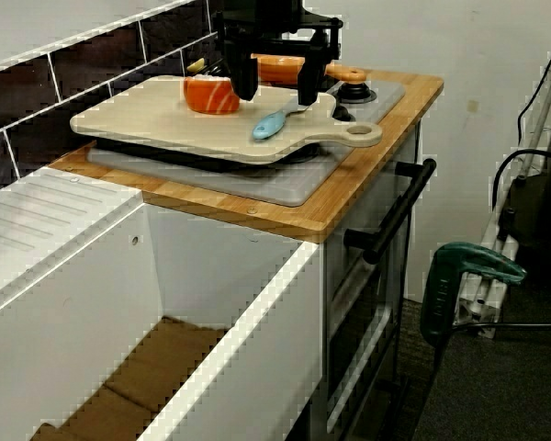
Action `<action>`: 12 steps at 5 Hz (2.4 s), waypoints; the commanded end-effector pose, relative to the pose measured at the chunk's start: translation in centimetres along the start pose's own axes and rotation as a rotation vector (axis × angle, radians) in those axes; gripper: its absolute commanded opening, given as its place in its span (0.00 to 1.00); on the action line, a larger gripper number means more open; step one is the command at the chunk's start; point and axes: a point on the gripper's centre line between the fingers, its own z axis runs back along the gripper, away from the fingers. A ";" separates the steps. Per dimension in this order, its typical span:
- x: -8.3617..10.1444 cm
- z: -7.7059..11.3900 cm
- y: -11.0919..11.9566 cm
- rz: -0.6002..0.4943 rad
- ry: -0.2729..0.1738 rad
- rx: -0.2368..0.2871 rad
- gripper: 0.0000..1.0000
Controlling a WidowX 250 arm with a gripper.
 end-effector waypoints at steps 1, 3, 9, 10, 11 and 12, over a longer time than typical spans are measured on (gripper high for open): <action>-0.5 0.5 -0.1 0.072 0.022 0.110 1.00; -0.8 0.3 0.4 0.088 0.016 0.107 1.00; -1.4 -1.3 -0.3 0.097 0.079 0.091 1.00; -1.4 -1.7 -0.6 0.118 0.082 0.085 0.69; -1.5 -2.0 -0.8 0.127 0.080 0.081 0.00; -1.4 -2.3 -1.0 0.114 0.092 0.089 0.00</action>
